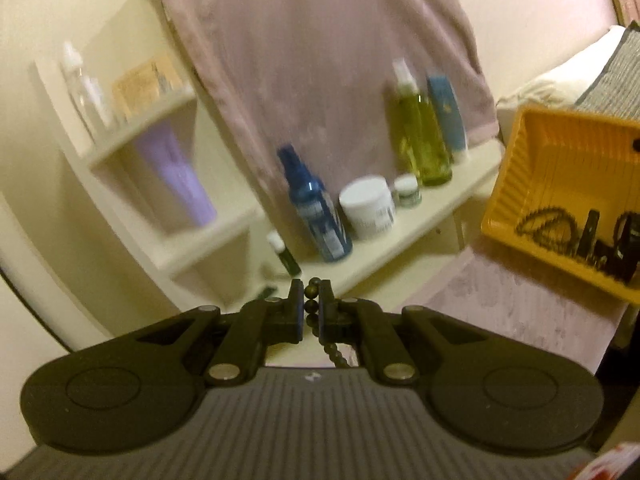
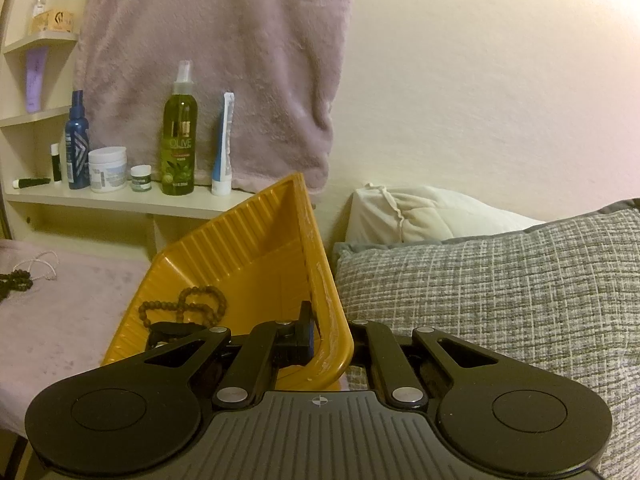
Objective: Organize jewelry
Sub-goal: 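Grasp the long dark beaded necklace by one end with the left tool, then lift the necklace high and carry it over the tray with the left tool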
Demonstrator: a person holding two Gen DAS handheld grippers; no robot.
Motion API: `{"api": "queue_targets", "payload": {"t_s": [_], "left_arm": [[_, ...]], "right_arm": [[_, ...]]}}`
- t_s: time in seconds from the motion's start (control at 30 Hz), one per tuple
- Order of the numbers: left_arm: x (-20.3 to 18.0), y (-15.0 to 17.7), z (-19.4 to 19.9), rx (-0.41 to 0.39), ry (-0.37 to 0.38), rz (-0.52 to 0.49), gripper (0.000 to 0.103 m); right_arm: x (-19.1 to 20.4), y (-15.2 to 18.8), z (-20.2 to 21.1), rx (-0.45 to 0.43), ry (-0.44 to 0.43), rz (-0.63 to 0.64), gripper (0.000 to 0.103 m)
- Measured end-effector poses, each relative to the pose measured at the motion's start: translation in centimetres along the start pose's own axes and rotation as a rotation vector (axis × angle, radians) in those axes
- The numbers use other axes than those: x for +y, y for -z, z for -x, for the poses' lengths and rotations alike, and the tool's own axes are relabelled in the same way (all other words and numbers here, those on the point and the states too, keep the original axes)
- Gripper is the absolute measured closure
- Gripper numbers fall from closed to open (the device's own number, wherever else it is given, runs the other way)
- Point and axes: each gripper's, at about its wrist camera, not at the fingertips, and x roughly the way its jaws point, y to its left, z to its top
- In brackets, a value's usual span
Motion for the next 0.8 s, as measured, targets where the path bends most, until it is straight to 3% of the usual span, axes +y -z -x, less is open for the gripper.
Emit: {"api": "queue_targets", "payload": {"t_s": [0.4,0.8], "left_arm": [[3.8,-6.3,2.8,-0.109,-0.011,-0.088,0.097],[5.4,-11.4,4.3,-0.157,-0.010,-0.220,0.097]], "right_arm": [[0.1,-0.1,-0.1,-0.001,-0.001,0.001,0.097],[0.1,-0.2,-0.2,-0.001,-0.003,0.004,0.097]]}}
